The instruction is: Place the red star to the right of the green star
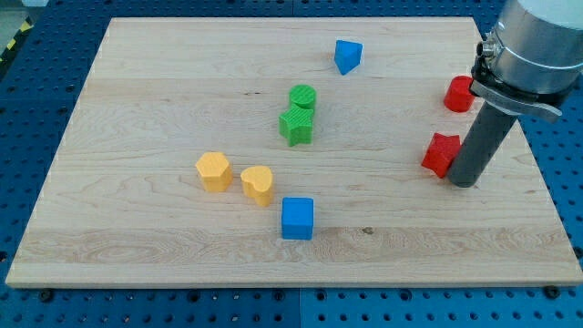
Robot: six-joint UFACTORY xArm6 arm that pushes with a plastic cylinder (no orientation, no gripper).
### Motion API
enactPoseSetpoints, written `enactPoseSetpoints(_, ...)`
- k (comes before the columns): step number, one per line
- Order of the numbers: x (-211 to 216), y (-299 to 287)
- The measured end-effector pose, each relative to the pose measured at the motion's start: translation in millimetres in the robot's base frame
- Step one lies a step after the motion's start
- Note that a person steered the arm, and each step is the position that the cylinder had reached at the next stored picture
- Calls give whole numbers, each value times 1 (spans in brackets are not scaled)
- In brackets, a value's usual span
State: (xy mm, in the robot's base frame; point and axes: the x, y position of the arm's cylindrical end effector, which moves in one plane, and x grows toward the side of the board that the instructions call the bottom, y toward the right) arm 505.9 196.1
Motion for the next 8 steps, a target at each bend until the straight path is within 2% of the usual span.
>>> enactPoseSetpoints(2,-4,-19)
enactPoseSetpoints(5,-16,50)
enactPoseSetpoints(6,-40,32)
enactPoseSetpoints(8,-51,14)
